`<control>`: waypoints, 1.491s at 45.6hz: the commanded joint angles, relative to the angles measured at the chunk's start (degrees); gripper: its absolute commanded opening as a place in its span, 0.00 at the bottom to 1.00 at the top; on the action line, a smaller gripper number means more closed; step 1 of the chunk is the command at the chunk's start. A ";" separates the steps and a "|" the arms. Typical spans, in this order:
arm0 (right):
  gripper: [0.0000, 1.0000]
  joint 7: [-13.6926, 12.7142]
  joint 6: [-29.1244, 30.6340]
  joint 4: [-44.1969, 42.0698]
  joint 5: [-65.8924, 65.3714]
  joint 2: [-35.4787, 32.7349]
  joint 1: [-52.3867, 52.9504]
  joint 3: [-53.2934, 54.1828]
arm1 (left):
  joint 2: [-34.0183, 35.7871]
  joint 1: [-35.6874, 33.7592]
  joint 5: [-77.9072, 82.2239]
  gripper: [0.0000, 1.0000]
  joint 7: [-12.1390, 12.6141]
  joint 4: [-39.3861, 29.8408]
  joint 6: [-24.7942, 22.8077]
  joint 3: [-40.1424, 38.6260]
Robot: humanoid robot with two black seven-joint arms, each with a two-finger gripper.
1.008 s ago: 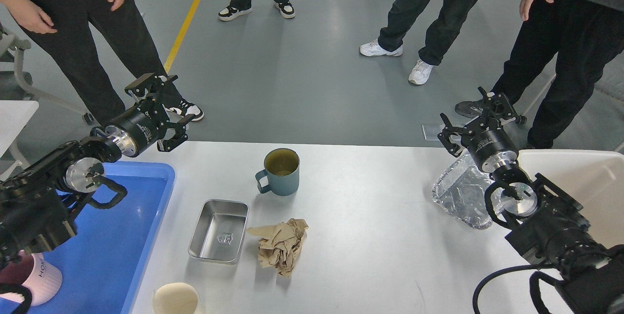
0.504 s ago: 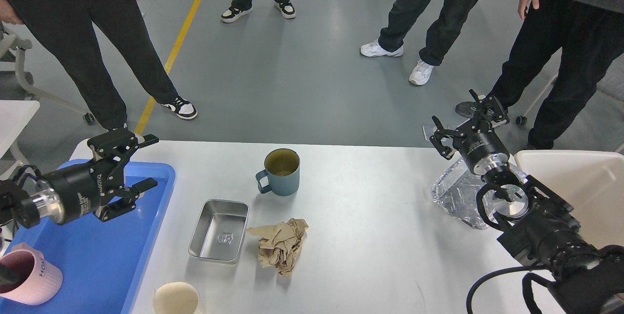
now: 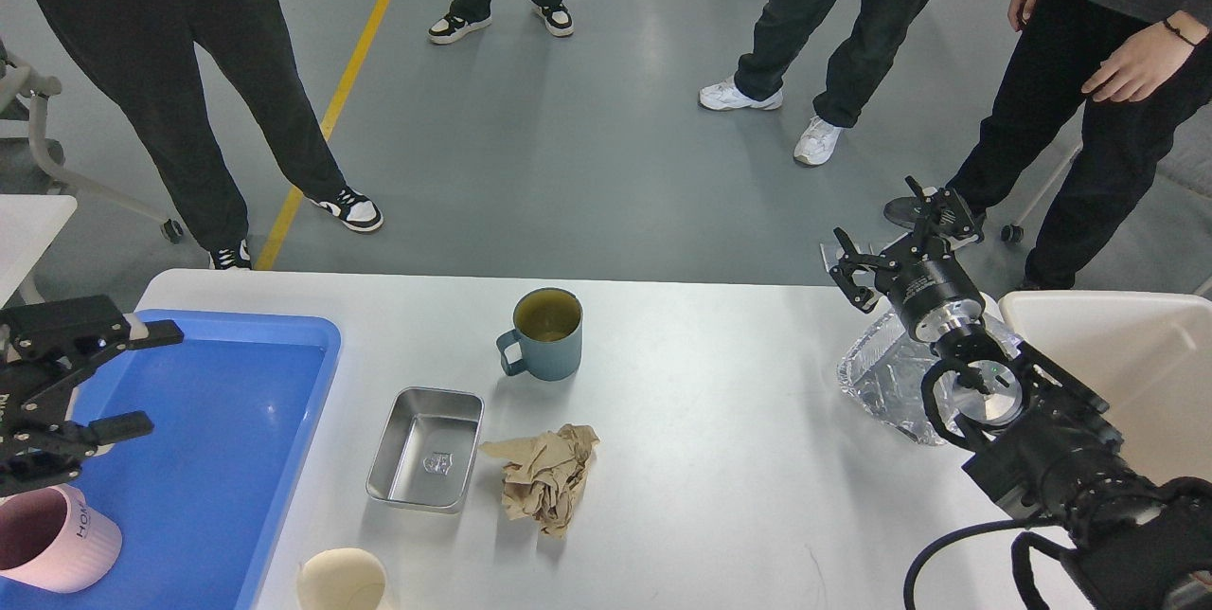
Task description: Tidy desktop
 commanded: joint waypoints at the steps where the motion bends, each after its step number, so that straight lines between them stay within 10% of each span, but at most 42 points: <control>1: 1.00 0.00 0.01 -0.06 -0.01 0.07 -0.09 0.04 | 2.74 -0.08 -0.11 0.96 0.05 0.02 -2.25 -0.11; 25: 1.00 0.00 0.01 0.03 0.08 0.59 0.00 -0.05 | -2.88 0.01 6.30 0.96 3.30 0.10 -1.72 0.33; 68: 1.00 0.00 0.27 0.11 -0.01 0.59 -0.53 -0.05 | -34.95 -13.61 27.31 0.93 29.93 7.74 7.94 0.51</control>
